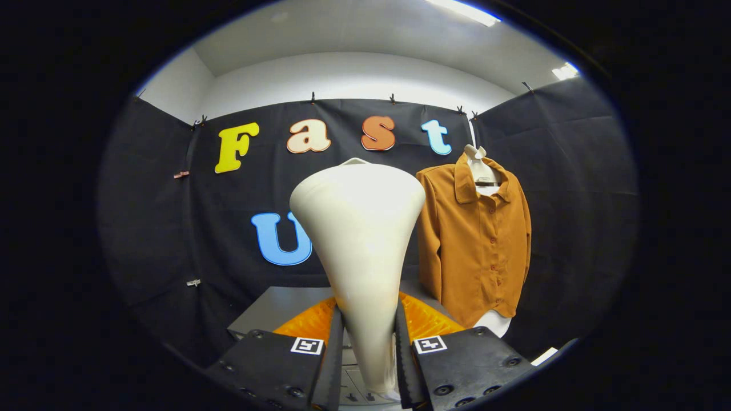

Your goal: Iron the clothes twice with a garment steamer, once on the left side and once on the right side.

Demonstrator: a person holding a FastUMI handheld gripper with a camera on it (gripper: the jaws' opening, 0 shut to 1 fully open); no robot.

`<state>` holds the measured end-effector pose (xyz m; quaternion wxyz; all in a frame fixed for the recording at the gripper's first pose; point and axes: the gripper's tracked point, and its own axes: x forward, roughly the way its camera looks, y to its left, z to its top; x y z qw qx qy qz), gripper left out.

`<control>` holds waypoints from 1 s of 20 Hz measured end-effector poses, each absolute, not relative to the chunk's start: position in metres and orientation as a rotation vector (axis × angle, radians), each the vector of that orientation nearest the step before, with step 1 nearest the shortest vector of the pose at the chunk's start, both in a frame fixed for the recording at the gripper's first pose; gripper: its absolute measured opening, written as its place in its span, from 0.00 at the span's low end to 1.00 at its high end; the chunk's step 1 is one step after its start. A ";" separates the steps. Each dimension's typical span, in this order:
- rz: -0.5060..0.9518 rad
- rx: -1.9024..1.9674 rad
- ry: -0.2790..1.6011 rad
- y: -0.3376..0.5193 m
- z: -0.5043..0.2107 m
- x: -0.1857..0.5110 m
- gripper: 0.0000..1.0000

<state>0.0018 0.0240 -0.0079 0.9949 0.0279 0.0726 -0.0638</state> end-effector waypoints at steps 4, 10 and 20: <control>-0.118 0.038 0.150 0.029 -0.010 -0.003 0.43; -0.103 0.031 0.149 0.034 -0.009 -0.004 0.43; -0.094 0.032 0.145 0.030 -0.007 -0.002 0.43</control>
